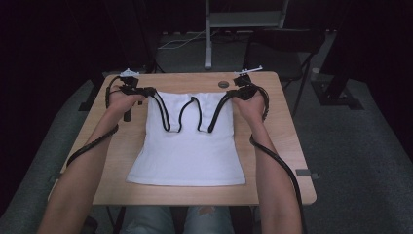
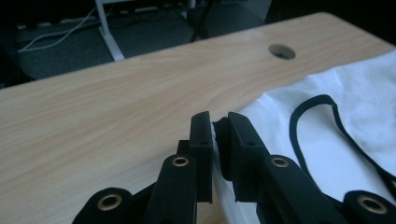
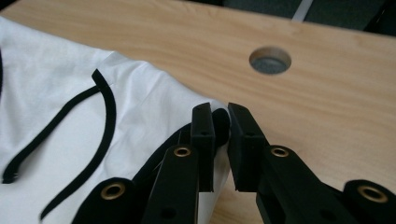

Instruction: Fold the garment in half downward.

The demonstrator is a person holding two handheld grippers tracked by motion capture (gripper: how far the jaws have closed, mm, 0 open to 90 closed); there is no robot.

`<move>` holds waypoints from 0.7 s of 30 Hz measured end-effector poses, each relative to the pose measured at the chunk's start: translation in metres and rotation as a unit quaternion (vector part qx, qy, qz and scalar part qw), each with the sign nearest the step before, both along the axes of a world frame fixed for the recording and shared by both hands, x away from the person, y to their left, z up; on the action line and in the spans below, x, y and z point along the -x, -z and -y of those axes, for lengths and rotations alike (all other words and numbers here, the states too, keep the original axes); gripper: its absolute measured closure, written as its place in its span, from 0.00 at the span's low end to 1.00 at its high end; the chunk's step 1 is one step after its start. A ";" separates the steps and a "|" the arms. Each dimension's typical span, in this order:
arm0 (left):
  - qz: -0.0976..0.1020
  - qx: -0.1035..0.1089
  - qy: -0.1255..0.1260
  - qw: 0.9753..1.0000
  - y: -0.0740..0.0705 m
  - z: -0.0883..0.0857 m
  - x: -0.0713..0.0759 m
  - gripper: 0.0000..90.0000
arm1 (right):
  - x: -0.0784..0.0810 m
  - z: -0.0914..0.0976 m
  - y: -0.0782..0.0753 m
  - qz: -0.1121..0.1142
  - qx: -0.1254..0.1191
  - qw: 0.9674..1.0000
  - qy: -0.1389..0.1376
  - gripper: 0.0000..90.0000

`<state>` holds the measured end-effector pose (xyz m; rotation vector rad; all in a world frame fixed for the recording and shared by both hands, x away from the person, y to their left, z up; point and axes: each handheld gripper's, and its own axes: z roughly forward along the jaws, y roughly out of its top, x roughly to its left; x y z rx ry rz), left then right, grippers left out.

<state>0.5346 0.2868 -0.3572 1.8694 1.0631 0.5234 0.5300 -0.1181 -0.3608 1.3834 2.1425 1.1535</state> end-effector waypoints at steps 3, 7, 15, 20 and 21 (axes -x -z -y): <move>-0.010 0.001 -0.011 1.000 0.006 -0.003 0.004 0.91 | 0.003 -0.002 0.000 0.003 0.007 1.000 -0.005 0.91; -0.023 0.007 -0.008 1.000 0.026 -0.006 0.012 0.91 | 0.007 -0.004 0.020 -0.018 0.018 1.000 -0.013 0.91; -0.028 0.008 0.000 1.000 0.049 -0.015 0.029 0.91 | 0.016 0.005 0.049 -0.043 0.004 0.999 -0.015 0.91; -0.029 -0.006 0.010 1.000 0.060 -0.018 0.039 0.91 | 0.022 0.009 0.054 -0.044 0.011 0.999 -0.021 0.91; -0.028 -0.008 0.011 1.000 0.061 -0.019 0.041 0.91 | 0.023 0.010 0.054 -0.044 0.013 0.999 -0.023 0.91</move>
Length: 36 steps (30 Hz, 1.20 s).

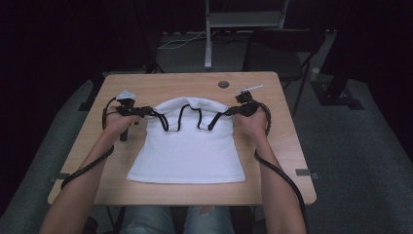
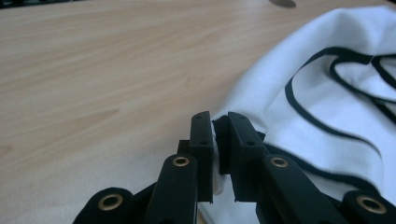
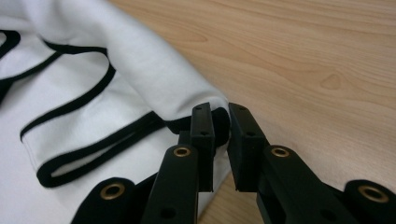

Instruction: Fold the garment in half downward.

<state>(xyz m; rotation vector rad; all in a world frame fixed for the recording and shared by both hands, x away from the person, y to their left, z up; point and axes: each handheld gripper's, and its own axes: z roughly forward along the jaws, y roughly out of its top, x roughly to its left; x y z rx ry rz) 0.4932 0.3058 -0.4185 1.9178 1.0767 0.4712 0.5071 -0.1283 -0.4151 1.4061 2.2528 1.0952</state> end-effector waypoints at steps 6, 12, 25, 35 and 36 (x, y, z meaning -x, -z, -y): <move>0.010 -0.002 0.002 1.000 0.001 -0.005 0.008 0.91 | 0.009 0.004 0.000 0.011 0.007 1.000 -0.009 0.91; 0.031 -0.014 0.010 0.999 -0.010 -0.005 0.015 0.91 | 0.019 0.003 -0.006 0.033 0.014 0.999 -0.019 0.91; 0.066 -0.035 0.037 0.996 -0.027 -0.005 0.039 0.91 | 0.047 -0.002 -0.024 0.072 0.039 0.995 -0.052 0.91; 0.075 -0.055 0.055 0.994 -0.028 -0.010 0.058 0.91 | 0.065 -0.004 -0.032 0.089 0.065 0.991 -0.073 0.91; 0.076 -0.057 0.058 0.994 -0.028 -0.009 0.060 0.91 | 0.067 -0.004 -0.032 0.088 0.067 0.991 -0.074 0.91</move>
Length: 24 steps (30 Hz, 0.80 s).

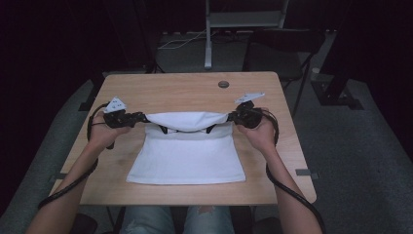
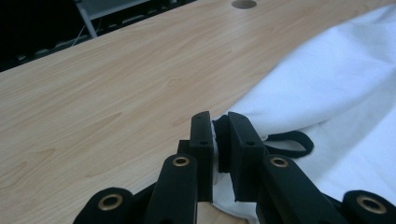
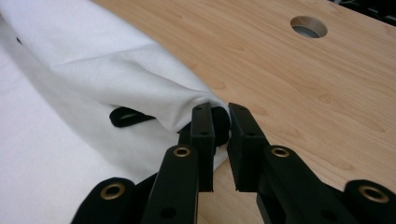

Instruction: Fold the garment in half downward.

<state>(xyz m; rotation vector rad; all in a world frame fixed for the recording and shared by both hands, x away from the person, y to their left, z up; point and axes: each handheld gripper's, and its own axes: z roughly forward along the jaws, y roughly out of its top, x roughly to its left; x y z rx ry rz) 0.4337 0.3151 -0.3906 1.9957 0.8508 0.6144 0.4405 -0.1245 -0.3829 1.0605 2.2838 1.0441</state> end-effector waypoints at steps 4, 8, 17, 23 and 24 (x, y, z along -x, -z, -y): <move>0.001 -0.006 0.007 1.000 0.002 0.000 0.007 0.91 | 0.005 0.001 0.002 0.000 0.005 1.000 -0.004 0.91; -0.002 -0.008 0.008 1.000 0.005 -0.002 0.010 0.91 | 0.009 0.002 0.005 -0.002 0.009 1.000 -0.008 0.91; 0.004 -0.010 0.012 1.000 0.004 -0.003 0.020 0.91 | 0.017 0.005 0.008 -0.002 0.007 1.000 -0.009 0.91; 0.012 -0.012 0.019 1.000 0.002 -0.002 0.030 0.91 | 0.025 0.006 0.008 -0.001 0.007 1.000 -0.013 0.91; 0.012 -0.012 0.020 1.000 0.002 -0.003 0.031 0.91 | 0.026 0.006 0.009 0.001 0.010 1.000 -0.016 0.91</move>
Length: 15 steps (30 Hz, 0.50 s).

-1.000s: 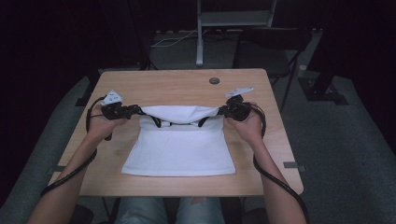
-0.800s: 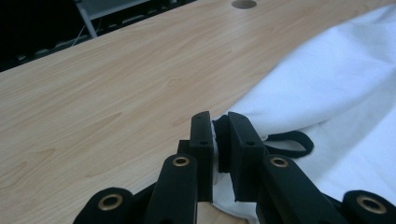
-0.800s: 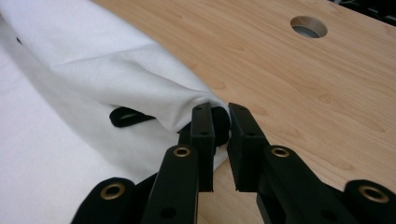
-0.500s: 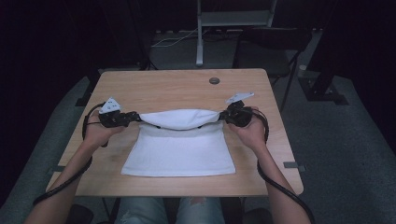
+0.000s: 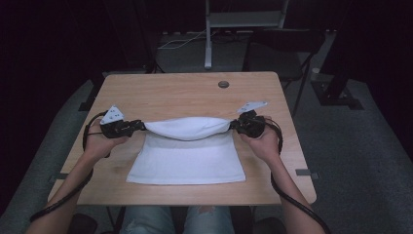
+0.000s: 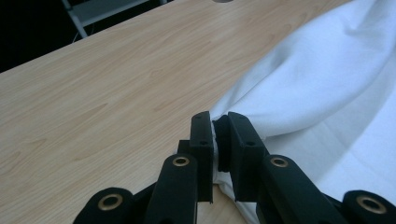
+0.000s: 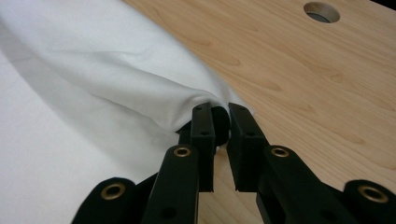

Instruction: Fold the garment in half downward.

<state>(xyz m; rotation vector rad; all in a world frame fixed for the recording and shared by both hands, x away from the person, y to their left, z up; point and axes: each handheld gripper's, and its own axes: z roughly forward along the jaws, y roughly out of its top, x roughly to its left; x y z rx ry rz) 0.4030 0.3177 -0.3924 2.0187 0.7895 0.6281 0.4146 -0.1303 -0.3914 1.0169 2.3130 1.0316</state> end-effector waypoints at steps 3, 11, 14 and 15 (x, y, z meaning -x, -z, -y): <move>0.003 -0.002 0.002 1.000 0.000 -0.001 0.005 0.91 | 0.004 0.000 0.001 0.000 0.003 1.000 -0.003 0.91; 0.007 -0.007 0.007 1.000 0.001 -0.003 0.016 0.91 | 0.013 0.000 0.001 0.004 0.004 1.000 -0.007 0.91; 0.011 -0.008 0.010 1.000 0.001 -0.002 0.021 0.91 | 0.017 0.000 0.002 0.005 0.006 1.000 -0.008 0.91; 0.010 -0.009 0.010 1.000 0.001 -0.002 0.022 0.91 | 0.019 0.000 0.003 0.005 0.007 1.000 -0.009 0.91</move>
